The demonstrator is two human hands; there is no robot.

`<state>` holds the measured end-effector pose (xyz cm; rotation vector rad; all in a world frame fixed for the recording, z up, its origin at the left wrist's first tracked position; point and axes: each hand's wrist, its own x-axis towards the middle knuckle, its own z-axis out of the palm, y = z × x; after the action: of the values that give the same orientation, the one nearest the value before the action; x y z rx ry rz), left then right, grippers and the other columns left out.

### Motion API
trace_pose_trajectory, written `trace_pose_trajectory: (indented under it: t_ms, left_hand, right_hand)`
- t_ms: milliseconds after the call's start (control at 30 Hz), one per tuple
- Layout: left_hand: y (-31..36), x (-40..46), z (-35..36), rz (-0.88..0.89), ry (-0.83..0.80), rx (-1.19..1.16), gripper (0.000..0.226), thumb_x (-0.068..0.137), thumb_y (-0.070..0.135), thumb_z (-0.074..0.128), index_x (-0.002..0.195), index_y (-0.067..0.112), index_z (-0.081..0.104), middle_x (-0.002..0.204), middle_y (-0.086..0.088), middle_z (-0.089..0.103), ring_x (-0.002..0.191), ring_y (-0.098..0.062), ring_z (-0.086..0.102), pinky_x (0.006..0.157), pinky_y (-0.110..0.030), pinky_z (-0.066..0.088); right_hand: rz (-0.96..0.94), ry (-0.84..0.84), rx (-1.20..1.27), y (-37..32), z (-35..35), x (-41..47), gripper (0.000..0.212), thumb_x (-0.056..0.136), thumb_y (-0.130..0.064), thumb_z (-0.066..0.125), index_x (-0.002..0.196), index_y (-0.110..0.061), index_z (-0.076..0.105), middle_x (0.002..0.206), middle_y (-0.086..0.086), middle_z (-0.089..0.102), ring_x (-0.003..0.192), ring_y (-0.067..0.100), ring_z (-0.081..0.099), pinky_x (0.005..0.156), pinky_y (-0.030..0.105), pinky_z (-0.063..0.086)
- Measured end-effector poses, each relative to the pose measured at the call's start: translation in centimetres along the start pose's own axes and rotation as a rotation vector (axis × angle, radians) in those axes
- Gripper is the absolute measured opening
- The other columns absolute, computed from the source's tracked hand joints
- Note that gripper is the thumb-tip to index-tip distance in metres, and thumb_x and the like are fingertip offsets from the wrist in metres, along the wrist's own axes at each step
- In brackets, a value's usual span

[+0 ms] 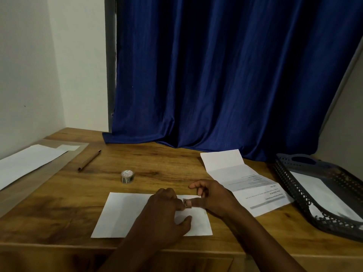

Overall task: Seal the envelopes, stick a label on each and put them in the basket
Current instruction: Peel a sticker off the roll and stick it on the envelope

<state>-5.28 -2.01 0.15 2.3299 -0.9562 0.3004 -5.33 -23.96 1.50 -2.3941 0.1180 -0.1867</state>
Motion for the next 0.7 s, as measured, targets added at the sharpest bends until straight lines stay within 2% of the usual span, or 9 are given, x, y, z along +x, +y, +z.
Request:
trace_pose_trajectory:
  t_ms: [100, 167, 233, 333, 400, 467, 600, 700]
  left_hand:
    - [0.0, 0.0, 0.0, 0.01, 0.007, 0.0, 0.056, 0.081, 0.072, 0.055, 0.119, 0.033, 0.07, 0.106, 0.023, 0.048, 0.101, 0.003, 0.04, 0.088, -0.015, 0.036]
    - [0.0, -0.1, -0.1, 0.011, 0.005, 0.002, 0.055, 0.081, 0.072, 0.056, 0.118, 0.033, 0.07, 0.107, 0.023, 0.048, 0.101, 0.003, 0.041, 0.09, -0.016, 0.038]
    - [0.0, -0.1, -0.2, 0.003, 0.012, -0.004, 0.055, 0.08, 0.072, 0.058, 0.117, 0.033, 0.07, 0.108, 0.023, 0.047, 0.102, 0.003, 0.043, 0.091, -0.016, 0.04]
    - [0.0, 0.0, -0.3, -0.028, 0.025, 0.043, 0.069, 0.075, 0.082, 0.052, 0.129, 0.039, 0.055, 0.127, 0.022, 0.042, 0.118, 0.0, 0.042, 0.102, -0.021, 0.039]
    - [-0.1, 0.1, -0.3, -0.093, -0.005, 0.1, 0.092, 0.071, 0.09, 0.045, 0.148, 0.041, 0.029, 0.152, 0.014, 0.032, 0.139, -0.01, 0.032, 0.118, -0.034, 0.029]
    - [-0.1, 0.3, -0.4, -0.145, -0.057, 0.124, 0.109, 0.069, 0.094, 0.042, 0.156, 0.037, 0.008, 0.162, 0.01, 0.024, 0.148, -0.015, 0.023, 0.124, -0.043, 0.017]
    - [-0.1, 0.2, -0.4, -0.122, -0.046, 0.147, 0.117, 0.066, 0.095, 0.044, 0.157, 0.036, 0.0, 0.162, 0.009, 0.027, 0.147, -0.016, 0.025, 0.124, -0.042, 0.017]
    - [-0.3, 0.1, -0.2, -0.075, 0.014, 0.13, 0.115, 0.065, 0.094, 0.043, 0.156, 0.036, 0.002, 0.158, 0.011, 0.031, 0.142, -0.014, 0.03, 0.121, -0.038, 0.021]
  right_hand:
    - [-0.017, -0.043, 0.001, 0.2, -0.3, -0.2, 0.066, 0.043, -0.076, 0.082, 0.102, -0.051, 0.066, 0.089, -0.018, 0.065, 0.077, -0.003, 0.06, 0.059, 0.011, 0.048]
    - [-0.009, -0.086, 0.048, 0.3, -0.7, -0.3, 0.07, 0.042, -0.067, 0.087, 0.106, -0.046, 0.068, 0.09, -0.012, 0.065, 0.079, 0.004, 0.061, 0.073, 0.024, 0.057]
    - [-0.008, -0.123, 0.066, 0.3, -1.1, -0.6, 0.075, 0.042, -0.061, 0.09, 0.111, -0.041, 0.069, 0.093, -0.009, 0.066, 0.083, 0.009, 0.063, 0.083, 0.035, 0.059]
    - [-0.011, -0.143, 0.091, 0.2, -1.5, -0.7, 0.06, 0.058, -0.058, 0.087, 0.113, -0.041, 0.07, 0.099, -0.007, 0.069, 0.091, 0.012, 0.067, 0.085, 0.032, 0.058]
    - [-0.026, -0.133, 0.12, 0.0, -1.8, -0.6, 0.036, 0.078, -0.049, 0.079, 0.112, -0.043, 0.07, 0.102, -0.013, 0.072, 0.096, 0.007, 0.068, 0.087, 0.026, 0.058]
    - [-0.044, -0.118, 0.098, -0.6, -1.8, -0.5, 0.023, 0.09, -0.04, 0.069, 0.112, -0.044, 0.07, 0.107, -0.02, 0.071, 0.099, 0.0, 0.066, 0.09, 0.025, 0.057]
    - [-0.065, -0.167, 0.015, -2.0, -1.1, 0.3, 0.022, 0.095, -0.04, 0.062, 0.115, -0.044, 0.069, 0.114, -0.022, 0.07, 0.107, -0.001, 0.064, 0.101, 0.035, 0.053]
    - [-0.13, -0.219, -0.025, -3.5, -0.6, 0.9, 0.031, 0.085, -0.052, 0.064, 0.115, -0.044, 0.068, 0.106, -0.02, 0.072, 0.1, 0.001, 0.067, 0.097, 0.036, 0.055]
